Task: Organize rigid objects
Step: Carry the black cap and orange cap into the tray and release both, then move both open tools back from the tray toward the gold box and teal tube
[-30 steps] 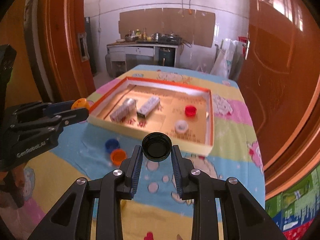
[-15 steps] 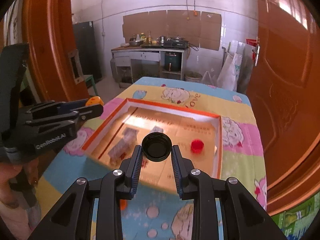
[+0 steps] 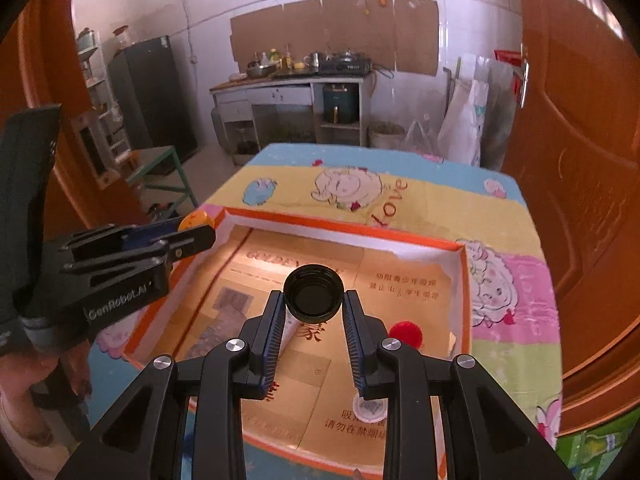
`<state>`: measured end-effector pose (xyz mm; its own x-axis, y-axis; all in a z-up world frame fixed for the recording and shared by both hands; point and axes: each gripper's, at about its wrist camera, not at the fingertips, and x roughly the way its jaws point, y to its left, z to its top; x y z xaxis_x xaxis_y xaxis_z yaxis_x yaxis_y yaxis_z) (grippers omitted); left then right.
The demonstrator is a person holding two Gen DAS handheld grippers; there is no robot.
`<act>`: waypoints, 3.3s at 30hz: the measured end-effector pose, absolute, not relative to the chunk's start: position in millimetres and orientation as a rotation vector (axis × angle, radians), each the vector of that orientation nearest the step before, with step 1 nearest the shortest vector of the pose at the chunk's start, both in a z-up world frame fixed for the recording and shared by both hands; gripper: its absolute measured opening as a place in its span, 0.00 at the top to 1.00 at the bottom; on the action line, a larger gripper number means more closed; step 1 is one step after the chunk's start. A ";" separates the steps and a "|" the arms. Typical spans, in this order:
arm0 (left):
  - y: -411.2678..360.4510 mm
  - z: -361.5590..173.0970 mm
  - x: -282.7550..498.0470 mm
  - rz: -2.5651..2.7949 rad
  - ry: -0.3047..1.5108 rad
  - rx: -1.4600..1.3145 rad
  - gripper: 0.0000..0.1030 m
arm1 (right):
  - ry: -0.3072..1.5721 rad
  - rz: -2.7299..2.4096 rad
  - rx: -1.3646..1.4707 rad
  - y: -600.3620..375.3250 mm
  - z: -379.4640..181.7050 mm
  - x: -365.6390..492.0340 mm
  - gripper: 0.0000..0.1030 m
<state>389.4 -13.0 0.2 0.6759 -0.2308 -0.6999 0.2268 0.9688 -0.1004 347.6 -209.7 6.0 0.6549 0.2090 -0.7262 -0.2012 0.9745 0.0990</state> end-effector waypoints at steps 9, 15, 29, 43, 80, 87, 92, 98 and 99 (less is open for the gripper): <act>-13.9 -41.7 425.7 -0.221 0.889 -0.015 0.70 | 0.932 0.217 0.007 -215.9 -40.6 368.0 0.71; -6.0 -60.1 437.3 -0.214 0.955 -0.028 0.70 | 0.977 0.208 -0.010 -213.1 -59.8 376.0 0.71; -10.4 -67.9 440.5 -0.204 0.993 -0.001 0.70 | 1.026 0.195 -0.046 -207.5 -77.3 381.4 0.71; -7.0 -55.8 434.8 -0.254 0.956 -0.059 0.65 | 0.997 0.192 -0.042 -209.1 -70.6 379.4 0.51; 11.7 21.1 185.8 -0.240 0.618 -0.034 0.65 | 0.767 0.180 0.031 -190.2 24.0 166.5 0.51; 17.6 2.5 134.0 -0.256 0.621 -0.052 0.65 | 0.801 0.137 0.065 -188.3 -14.7 114.2 0.51; 22.4 -4.7 107.7 -0.263 0.607 -0.072 0.65 | 0.833 0.145 0.061 -173.4 -51.3 92.4 0.51; 24.3 -9.7 94.3 -0.278 0.615 -0.076 0.65 | 0.864 0.157 0.094 -169.1 -69.3 93.6 0.51; 25.0 -10.0 94.5 -0.277 0.616 -0.076 0.65 | 0.866 0.152 0.090 -168.4 -69.7 95.5 0.51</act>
<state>94.5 25.0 -10.0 0.7804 -0.2786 -0.5598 0.2338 0.9603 -0.1521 95.5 -168.4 -69.7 0.6377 0.1698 -0.7514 -0.0966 0.9853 0.1407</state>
